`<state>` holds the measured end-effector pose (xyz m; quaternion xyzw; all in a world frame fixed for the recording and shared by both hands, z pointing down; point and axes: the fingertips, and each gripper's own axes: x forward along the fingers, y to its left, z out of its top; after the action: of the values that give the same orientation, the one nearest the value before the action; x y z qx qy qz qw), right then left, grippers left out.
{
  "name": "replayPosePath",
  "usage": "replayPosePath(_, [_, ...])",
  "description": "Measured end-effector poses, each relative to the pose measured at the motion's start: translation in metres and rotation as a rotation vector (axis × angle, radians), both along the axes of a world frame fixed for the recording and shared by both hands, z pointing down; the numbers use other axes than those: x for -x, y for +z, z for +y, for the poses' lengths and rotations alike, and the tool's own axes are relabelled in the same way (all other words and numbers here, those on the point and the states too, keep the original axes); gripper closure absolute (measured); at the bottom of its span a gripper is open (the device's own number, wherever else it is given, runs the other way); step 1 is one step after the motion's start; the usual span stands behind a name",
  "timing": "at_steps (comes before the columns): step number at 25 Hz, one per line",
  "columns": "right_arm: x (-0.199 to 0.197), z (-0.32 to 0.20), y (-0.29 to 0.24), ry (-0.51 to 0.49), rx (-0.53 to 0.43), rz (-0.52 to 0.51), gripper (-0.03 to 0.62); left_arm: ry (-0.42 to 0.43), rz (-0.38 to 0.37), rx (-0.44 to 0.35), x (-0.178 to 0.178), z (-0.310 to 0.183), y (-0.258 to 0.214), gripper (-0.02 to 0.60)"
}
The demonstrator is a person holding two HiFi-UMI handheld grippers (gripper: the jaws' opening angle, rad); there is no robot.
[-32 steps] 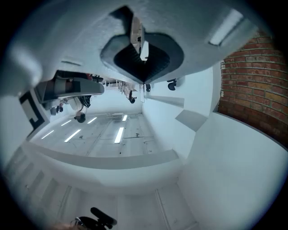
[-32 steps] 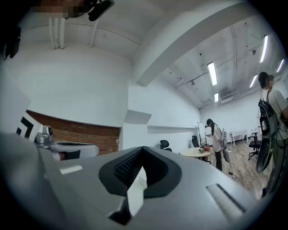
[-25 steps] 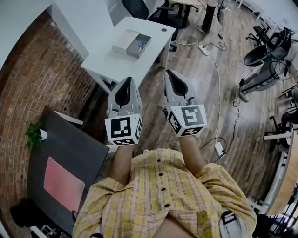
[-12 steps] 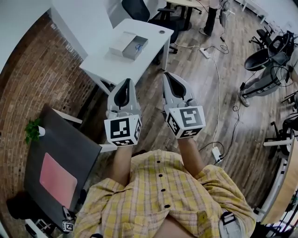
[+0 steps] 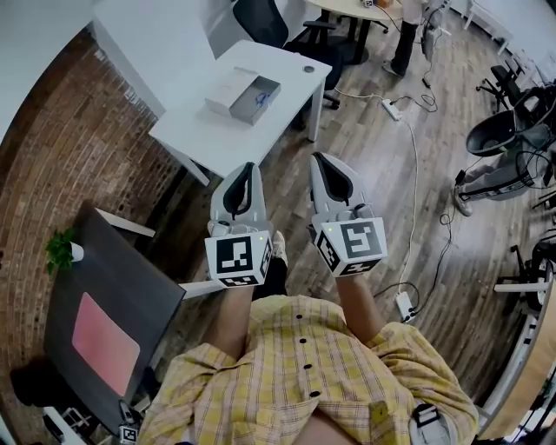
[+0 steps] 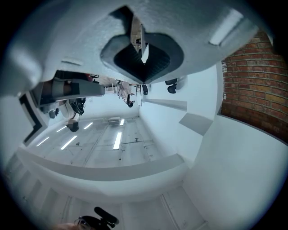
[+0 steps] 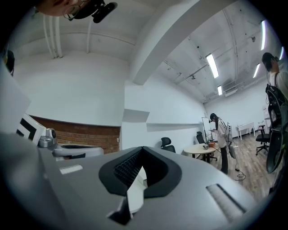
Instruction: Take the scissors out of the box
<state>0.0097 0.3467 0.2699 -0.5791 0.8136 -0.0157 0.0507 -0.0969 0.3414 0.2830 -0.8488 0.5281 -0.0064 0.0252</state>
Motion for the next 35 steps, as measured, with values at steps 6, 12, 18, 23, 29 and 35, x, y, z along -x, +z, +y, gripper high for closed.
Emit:
replayPosePath(6, [-0.003,-0.070,0.004,0.013,0.012,0.003,0.589,0.007,0.010,0.008,-0.002,-0.071,0.005,0.578])
replayPosePath(12, [0.007,-0.153,-0.005,0.021,0.019,0.001,0.589,0.017,0.017,0.026,0.006,-0.153,-0.002,0.578])
replayPosePath(18, [0.021,-0.233,-0.016,0.025,0.019,0.002,0.589,0.036,0.024,0.032,0.014,-0.233,-0.009,0.578])
replayPosePath(23, [0.024,-0.289,-0.017,0.044,0.029,0.000,0.589,0.064,0.019,0.054,0.018,-0.289,-0.006,0.578])
replayPosePath(29, [0.026,-0.336,-0.007,0.067,0.062,0.001,0.589,0.088,0.008,0.069,0.021,-0.337,0.002,0.578])
replayPosePath(35, [0.019,-0.367,0.001,0.058,0.076,0.003,0.589,0.074,0.011,0.090,0.018,-0.369,0.011,0.578])
